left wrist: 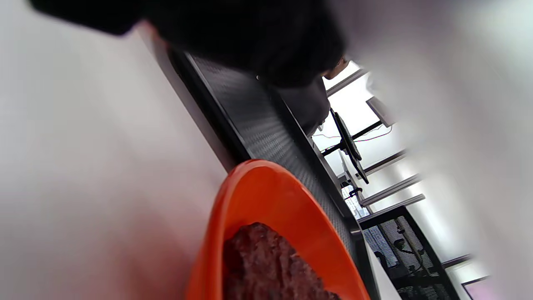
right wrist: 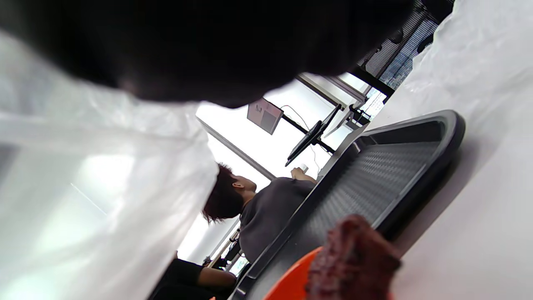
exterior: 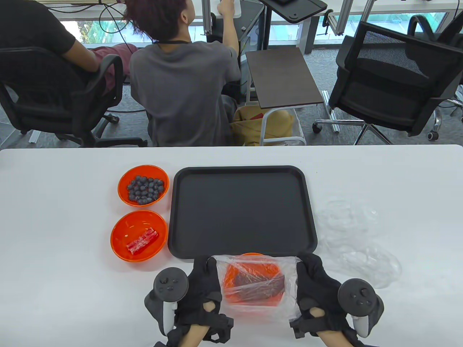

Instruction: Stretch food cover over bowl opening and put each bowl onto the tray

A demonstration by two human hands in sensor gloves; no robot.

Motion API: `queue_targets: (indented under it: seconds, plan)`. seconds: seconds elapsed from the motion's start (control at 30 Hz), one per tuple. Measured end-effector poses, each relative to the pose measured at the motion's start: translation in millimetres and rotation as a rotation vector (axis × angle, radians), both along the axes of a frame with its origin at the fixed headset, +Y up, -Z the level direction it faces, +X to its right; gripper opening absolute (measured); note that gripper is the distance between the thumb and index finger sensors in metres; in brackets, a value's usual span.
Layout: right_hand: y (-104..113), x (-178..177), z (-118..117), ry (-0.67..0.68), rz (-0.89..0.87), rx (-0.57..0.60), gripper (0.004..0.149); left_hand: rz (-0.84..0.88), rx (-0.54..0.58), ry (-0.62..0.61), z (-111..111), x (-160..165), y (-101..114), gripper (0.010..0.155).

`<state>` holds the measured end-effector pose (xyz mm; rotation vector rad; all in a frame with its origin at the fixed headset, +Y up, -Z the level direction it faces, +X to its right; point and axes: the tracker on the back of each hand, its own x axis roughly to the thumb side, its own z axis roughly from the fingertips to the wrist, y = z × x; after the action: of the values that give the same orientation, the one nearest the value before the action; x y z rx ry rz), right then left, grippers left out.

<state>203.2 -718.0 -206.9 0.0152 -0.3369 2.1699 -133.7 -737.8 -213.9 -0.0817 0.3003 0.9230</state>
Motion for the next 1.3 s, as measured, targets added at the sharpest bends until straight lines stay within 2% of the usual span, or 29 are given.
queue_targets:
  seconds: [0.1, 0.23, 0.63, 1.3]
  plan:
    - [-3.7, -0.9, 4.8, 0.002, 0.147, 0.011, 0.045, -0.097, -0.023, -0.016, 4.8, 8.1, -6.2, 0.049]
    - [-8.0, -3.5, 7.9, 0.001, 0.256, 0.019, 0.046, -0.145, -0.036, -0.018, 9.0, 12.1, -11.3, 0.050]
    - [-18.8, -16.9, 8.0, 0.002, 0.491, 0.043, 0.047, -0.258, -0.088, -0.050, 17.1, 16.3, -27.3, 0.051]
    - [-33.7, -22.6, -7.1, 0.004, 0.629, 0.014, 0.048, -0.323, -0.111, -0.062, 10.1, 21.0, -40.1, 0.051]
